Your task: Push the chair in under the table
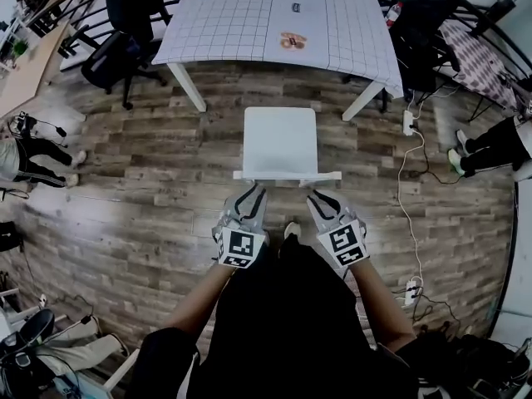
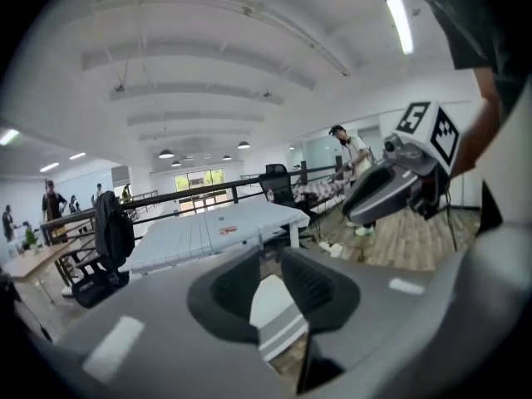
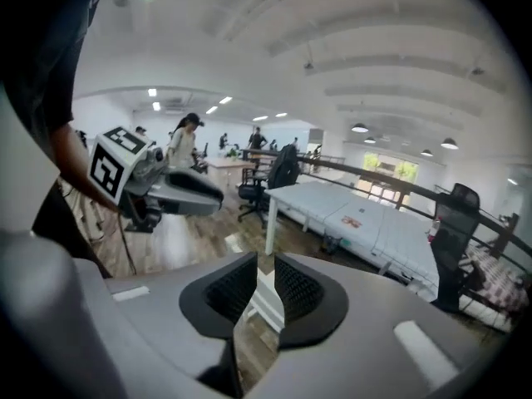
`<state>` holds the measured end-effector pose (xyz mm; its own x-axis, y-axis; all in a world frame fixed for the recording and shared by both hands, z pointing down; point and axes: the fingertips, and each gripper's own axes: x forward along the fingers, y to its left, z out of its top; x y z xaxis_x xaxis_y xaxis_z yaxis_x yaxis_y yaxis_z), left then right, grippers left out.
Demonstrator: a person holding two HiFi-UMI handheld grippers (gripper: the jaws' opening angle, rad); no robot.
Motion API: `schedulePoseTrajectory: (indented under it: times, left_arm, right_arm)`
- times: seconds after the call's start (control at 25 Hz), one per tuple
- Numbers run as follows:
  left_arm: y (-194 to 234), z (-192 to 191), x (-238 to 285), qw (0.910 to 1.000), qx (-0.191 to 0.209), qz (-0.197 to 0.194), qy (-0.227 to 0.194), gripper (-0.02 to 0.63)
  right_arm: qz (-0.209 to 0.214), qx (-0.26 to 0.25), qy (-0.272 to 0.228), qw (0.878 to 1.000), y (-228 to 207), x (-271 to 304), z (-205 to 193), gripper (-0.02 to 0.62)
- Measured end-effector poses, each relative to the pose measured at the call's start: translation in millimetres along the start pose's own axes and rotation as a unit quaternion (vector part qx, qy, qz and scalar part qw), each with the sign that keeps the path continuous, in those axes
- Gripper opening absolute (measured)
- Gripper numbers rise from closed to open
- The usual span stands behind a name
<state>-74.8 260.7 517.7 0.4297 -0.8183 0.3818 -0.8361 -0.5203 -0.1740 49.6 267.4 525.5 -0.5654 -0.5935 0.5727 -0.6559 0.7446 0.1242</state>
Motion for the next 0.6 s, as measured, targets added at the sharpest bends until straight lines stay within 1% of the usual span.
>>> schedulePoseTrajectory:
  times: [0.08, 0.16, 0.24, 0.32, 0.4, 0.52, 0.6]
  left_arm:
    - [-1, -9, 18, 0.9989, 0.043, -0.011, 0.018, 0.086]
    - [-1, -24, 28, 0.9962, 0.071, -0.032, 0.039, 0.095]
    - [0, -41, 32, 0.9931, 0.081, -0.058, 0.063, 0.121]
    - [-8, -47, 49, 0.9896, 0.087, -0.080, 0.082, 0.139]
    - [-23, -49, 74, 0.9846, 0.104, -0.099, 0.100, 0.147]
    - [-37, -59, 94, 0.9737, 0.129, -0.130, 0.135, 0.161]
    - [-42, -68, 87, 0.9676, 0.119, -0.151, 0.164, 0.172]
  right_arm:
    - [0.034, -0.046, 0.039, 0.998, -3, 20, -17, 0.081]
    - [0.049, -0.098, 0.069, 0.992, 1, 38, -25, 0.081]
    - [0.060, -0.149, 0.100, 0.982, 12, 57, -32, 0.081]
    - [0.074, -0.183, 0.123, 0.973, 8, 73, -45, 0.081]
    - [0.089, -0.200, 0.138, 0.966, -7, 86, -62, 0.086]
    - [0.119, -0.207, 0.162, 0.957, -16, 98, -78, 0.106]
    - [0.143, -0.200, 0.176, 0.953, -6, 96, -86, 0.134]
